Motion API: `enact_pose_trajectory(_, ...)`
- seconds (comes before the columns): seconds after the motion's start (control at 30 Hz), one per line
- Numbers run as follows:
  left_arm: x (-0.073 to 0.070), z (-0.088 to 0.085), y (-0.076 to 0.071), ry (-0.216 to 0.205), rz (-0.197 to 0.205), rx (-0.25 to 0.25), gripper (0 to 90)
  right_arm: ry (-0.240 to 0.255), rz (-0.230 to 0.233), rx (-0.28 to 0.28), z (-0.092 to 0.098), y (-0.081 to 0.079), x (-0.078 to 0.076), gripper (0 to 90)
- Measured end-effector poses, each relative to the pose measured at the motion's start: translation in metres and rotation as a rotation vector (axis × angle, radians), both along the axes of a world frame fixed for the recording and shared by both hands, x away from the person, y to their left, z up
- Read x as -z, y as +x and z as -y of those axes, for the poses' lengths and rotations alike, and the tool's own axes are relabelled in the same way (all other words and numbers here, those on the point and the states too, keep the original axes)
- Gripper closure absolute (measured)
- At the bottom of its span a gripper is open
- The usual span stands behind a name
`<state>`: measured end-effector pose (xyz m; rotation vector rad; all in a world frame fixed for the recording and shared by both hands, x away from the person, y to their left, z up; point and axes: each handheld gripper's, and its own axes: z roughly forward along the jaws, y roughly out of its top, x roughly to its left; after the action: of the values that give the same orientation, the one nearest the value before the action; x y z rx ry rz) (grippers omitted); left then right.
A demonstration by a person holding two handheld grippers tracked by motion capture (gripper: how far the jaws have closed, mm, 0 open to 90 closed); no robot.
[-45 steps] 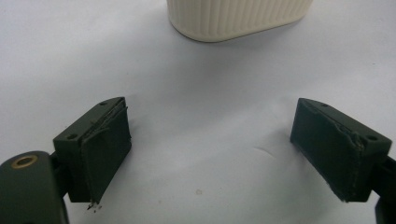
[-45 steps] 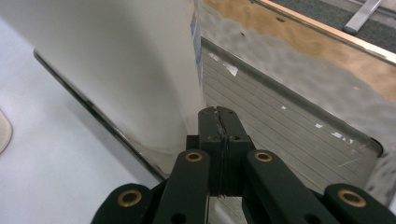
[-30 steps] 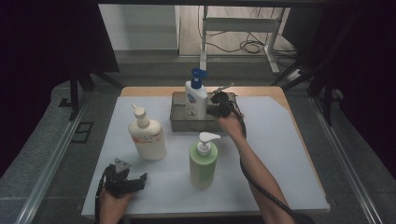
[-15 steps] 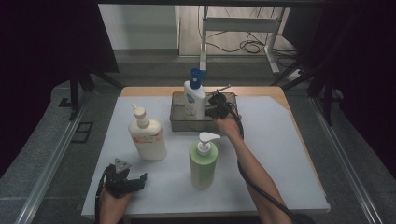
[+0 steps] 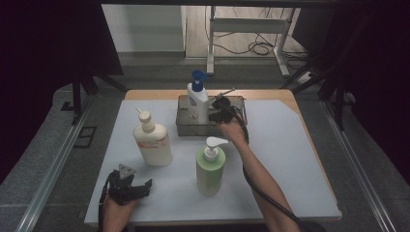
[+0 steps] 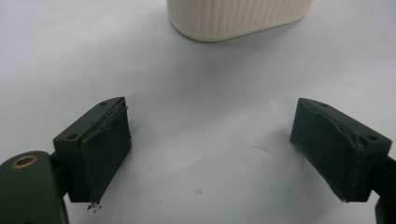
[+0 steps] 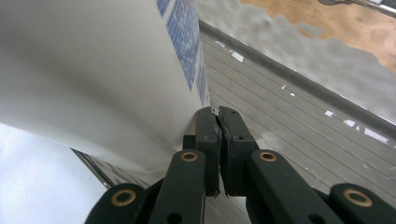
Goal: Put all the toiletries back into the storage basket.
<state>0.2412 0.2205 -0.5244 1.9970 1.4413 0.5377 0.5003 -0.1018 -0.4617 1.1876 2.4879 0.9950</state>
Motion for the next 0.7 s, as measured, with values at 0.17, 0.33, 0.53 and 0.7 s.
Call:
enact_pose_trajectory(0.17, 0.000, 0.000, 0.000, 0.000, 0.000, 0.000, 11.8, 0.003, -0.002, -0.004, -0.004, 0.000, 0.001, 86.4)
enact_pose_trajectory(0.33, 0.000, 0.000, 0.000, 0.000, 0.000, 0.000, 11.8, 0.007, -0.004, -0.005, -0.007, 0.001, 0.002, 85.6)
enact_pose_trajectory(0.53, 0.000, 0.000, 0.000, 0.000, 0.000, 0.000, 11.8, 0.013, -0.006, -0.010, -0.012, 0.001, 0.003, 85.6)
enact_pose_trajectory(0.7, 0.000, 0.000, 0.000, 0.000, 0.000, 0.000, 11.8, 0.010, -0.006, -0.014, -0.016, 0.001, 0.004, 85.2)
